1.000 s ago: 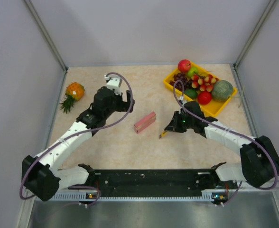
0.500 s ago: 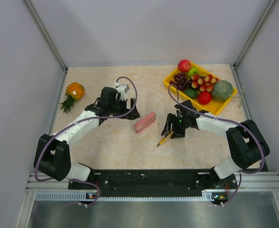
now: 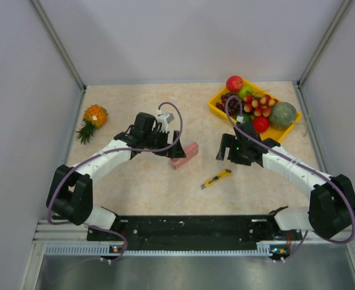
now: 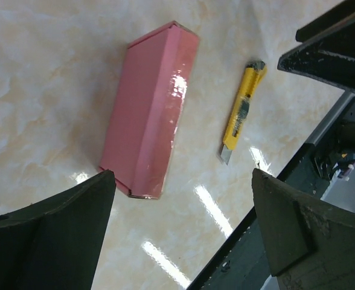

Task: Unpack the express box

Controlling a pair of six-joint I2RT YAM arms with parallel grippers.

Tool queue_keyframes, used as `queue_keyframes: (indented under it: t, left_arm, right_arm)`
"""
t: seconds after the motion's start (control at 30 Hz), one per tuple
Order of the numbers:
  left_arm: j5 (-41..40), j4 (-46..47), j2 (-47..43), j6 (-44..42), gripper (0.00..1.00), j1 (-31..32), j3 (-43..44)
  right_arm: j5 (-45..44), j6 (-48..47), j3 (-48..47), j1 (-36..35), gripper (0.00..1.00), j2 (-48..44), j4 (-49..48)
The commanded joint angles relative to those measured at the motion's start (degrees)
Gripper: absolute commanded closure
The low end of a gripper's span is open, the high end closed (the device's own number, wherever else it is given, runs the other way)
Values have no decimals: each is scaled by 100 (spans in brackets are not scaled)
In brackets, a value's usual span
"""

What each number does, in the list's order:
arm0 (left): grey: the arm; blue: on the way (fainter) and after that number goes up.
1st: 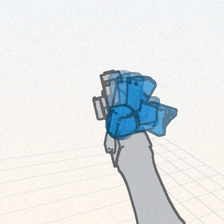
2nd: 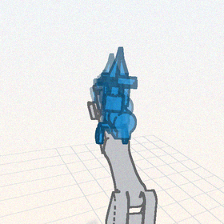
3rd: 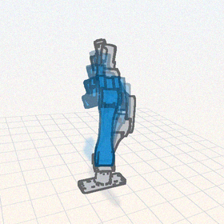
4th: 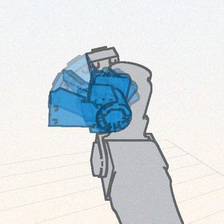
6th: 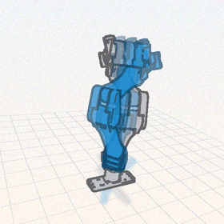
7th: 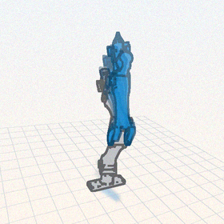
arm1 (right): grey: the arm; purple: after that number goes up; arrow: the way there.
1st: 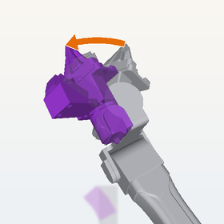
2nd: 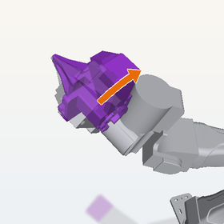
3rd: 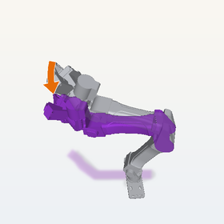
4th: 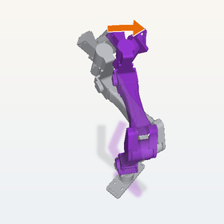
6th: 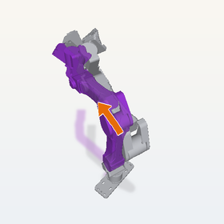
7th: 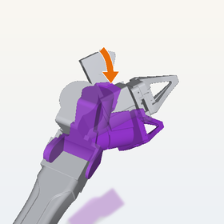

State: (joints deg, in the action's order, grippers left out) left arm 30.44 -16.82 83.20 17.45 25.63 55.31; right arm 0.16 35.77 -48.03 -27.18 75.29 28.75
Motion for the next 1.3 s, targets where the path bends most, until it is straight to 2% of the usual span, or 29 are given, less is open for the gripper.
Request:
queue_keyframes:
  t: [0.0,0.13,0.2,0.37,0.47,0.63,0.7,0.8,0.87,0.93,0.97,1.07,1.13,1.17,1.27]
  left_arm:
    - [192,206,144,-286,2,310,278]
    - [-466,22,608,-155,2,478,638]
    - [-906,-356,1048,-119,6,583,1086]
    - [-1118,-585,1567,-172,14,751,1500]
    - [-1251,-656,1664,-172,23,760,1518]
    - [-962,-822,1893,-137,52,768,1658]
    - [-777,-823,1954,29,57,751,1685]
    - [-136,-534,1911,512,59,681,1571]
    - [451,54,1840,1124,60,611,1300]
    - [831,703,1762,1662,60,584,1019]
    - [1085,1463,1744,2239,60,566,678]
    - [1192,2478,1796,3076,58,566,158]
    - [1167,2596,1936,3307,56,557,16]
    - [1097,2439,1972,3308,52,557,6]
    - [816,2166,1981,3151,49,549,-20]
  right_arm:
    - [-324,-359,-251,-24,16,-120,-45]
    - [185,-685,-189,-226,19,30,-457]
    - [317,-738,-136,-323,20,74,-695]
    - [414,-659,-136,-613,20,232,-924]
    - [414,-615,-110,-692,20,337,-985]
    - [432,-475,-92,-771,21,399,-1126]
    - [441,-439,-92,-815,21,399,-1153]
    - [432,-387,-84,-868,22,382,-1205]
    - [406,-360,-84,-903,22,373,-1249]
    - [353,-334,-75,-956,23,338,-1293]
    - [327,-334,-84,-965,23,338,-1311]
    - [230,-308,-92,-1035,23,355,-1328]
    - [125,-299,-101,-1044,23,364,-1311]
    - [72,-281,-110,-1053,23,373,-1311]
    - [-164,-229,-75,-1070,23,399,-1223]
